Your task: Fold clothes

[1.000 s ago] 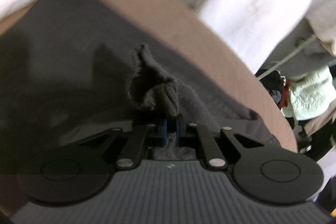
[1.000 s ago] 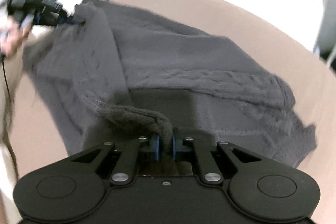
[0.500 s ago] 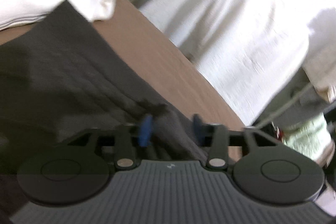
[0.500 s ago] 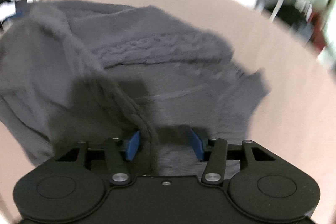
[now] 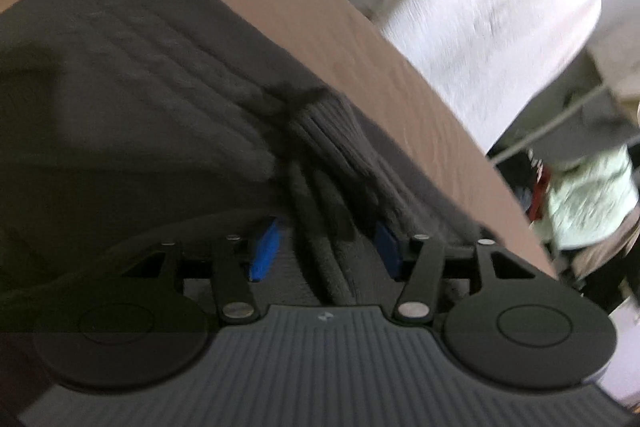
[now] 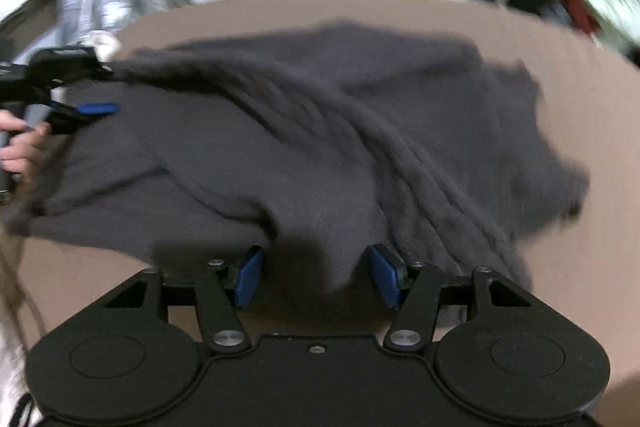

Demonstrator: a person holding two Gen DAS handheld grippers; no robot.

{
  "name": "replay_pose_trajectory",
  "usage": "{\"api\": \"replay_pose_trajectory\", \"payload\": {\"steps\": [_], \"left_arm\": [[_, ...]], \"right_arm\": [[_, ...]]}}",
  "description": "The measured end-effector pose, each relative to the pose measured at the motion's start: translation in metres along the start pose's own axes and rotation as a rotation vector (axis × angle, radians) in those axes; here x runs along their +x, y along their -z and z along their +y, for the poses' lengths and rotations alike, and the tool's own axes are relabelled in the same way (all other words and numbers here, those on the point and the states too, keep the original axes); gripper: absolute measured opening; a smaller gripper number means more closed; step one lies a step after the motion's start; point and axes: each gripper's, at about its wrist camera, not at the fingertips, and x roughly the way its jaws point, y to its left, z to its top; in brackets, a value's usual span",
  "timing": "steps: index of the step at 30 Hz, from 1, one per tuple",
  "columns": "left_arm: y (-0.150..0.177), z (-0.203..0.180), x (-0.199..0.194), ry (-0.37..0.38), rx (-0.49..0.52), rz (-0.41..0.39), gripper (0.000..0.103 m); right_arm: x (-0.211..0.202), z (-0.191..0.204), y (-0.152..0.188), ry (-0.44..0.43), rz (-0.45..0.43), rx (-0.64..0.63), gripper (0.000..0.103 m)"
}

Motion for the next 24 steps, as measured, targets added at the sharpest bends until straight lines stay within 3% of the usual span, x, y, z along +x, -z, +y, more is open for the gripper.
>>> {"api": "replay_pose_trajectory", "payload": {"steps": [2, 4, 6, 7, 8, 9, 10, 13, 16, 19, 22, 23, 24], "left_arm": [[0.001, -0.009, 0.006, -0.018, 0.044, -0.028, 0.063], [0.001, -0.015, 0.009, -0.019, 0.079, -0.072, 0.067], [-0.001, -0.018, 0.011, -0.028, 0.105, -0.115, 0.063], [-0.001, -0.019, 0.012, -0.034, 0.116, -0.127, 0.042], [-0.002, -0.019, 0.013, -0.036, 0.126, -0.124, 0.022], [-0.004, -0.017, 0.013, -0.027, 0.118, -0.108, 0.008], [-0.006, -0.011, 0.008, 0.022, 0.060, -0.098, 0.008], [-0.014, 0.004, -0.021, 0.138, -0.095, -0.119, 0.007], [-0.017, 0.001, -0.049, 0.128, -0.064, -0.160, 0.007], [-0.011, -0.001, -0.054, 0.081, -0.046, -0.068, 0.008], [0.004, -0.004, -0.038, -0.051, 0.009, 0.022, 0.009], [0.004, -0.004, -0.034, -0.078, 0.021, 0.030, 0.009], [0.003, -0.004, -0.032, -0.091, 0.025, 0.031, 0.009]], "right_arm": [[0.008, 0.000, 0.001, 0.002, -0.052, 0.021, 0.065], [0.014, 0.008, -0.005, -0.007, -0.102, -0.021, 0.080], [0.028, 0.018, -0.009, 0.084, -0.106, -0.095, 0.076], [0.035, 0.023, -0.009, 0.147, -0.104, -0.132, 0.051], [0.033, 0.024, -0.009, 0.160, -0.109, -0.161, 0.037], [0.031, 0.026, -0.008, 0.173, -0.114, -0.190, 0.009], [0.021, 0.025, -0.010, 0.141, -0.114, -0.192, 0.007], [-0.011, 0.020, -0.014, 0.042, -0.114, -0.197, 0.007], [-0.050, 0.017, -0.012, -0.044, -0.093, -0.286, 0.007], [-0.041, 0.026, 0.004, -0.118, 0.103, -0.481, 0.013], [-0.032, 0.032, 0.010, -0.068, 0.144, -0.520, 0.035], [-0.036, 0.031, 0.005, -0.093, 0.134, -0.511, 0.037], [-0.044, 0.025, -0.004, -0.127, 0.126, -0.507, 0.047]]}}
